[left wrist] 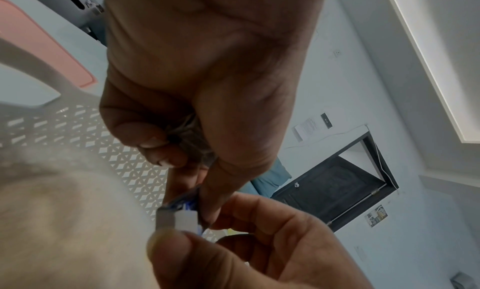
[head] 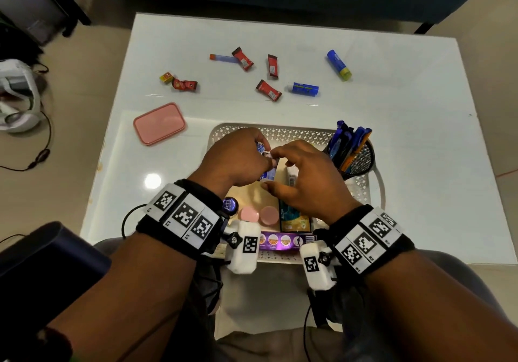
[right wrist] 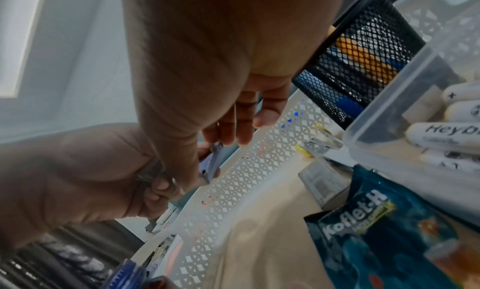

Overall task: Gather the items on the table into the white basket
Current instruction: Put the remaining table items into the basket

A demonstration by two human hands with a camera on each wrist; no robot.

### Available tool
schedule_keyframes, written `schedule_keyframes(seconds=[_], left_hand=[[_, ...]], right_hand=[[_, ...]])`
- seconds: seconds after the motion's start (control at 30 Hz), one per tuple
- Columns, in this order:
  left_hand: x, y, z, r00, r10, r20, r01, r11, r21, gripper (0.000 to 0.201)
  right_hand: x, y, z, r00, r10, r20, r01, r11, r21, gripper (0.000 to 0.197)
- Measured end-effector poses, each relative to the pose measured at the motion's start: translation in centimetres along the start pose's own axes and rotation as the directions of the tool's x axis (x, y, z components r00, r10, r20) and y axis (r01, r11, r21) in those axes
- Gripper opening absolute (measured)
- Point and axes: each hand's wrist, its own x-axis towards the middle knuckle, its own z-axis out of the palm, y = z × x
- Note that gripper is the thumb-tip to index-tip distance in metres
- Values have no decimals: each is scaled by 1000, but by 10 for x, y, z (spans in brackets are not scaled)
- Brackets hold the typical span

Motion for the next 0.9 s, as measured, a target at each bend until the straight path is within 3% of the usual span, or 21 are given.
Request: schedule_keyframes(seconds=[0.23,0.57,0.9], left_hand=[[-2,-1,-4,999,1,49,1,999,-49,25],[3,-2,-4,1000,6,12,-3,974,-225,19],[2,4,1,999,-1,49,16,954,-299,22]], right_hand=[[1,3,-1,997,-62,-36,63,998,19,55],[3,5,-2,1000,8,-30,-2,980,198,69],[0,9,-4,995,100,25,-103,954,281,69]])
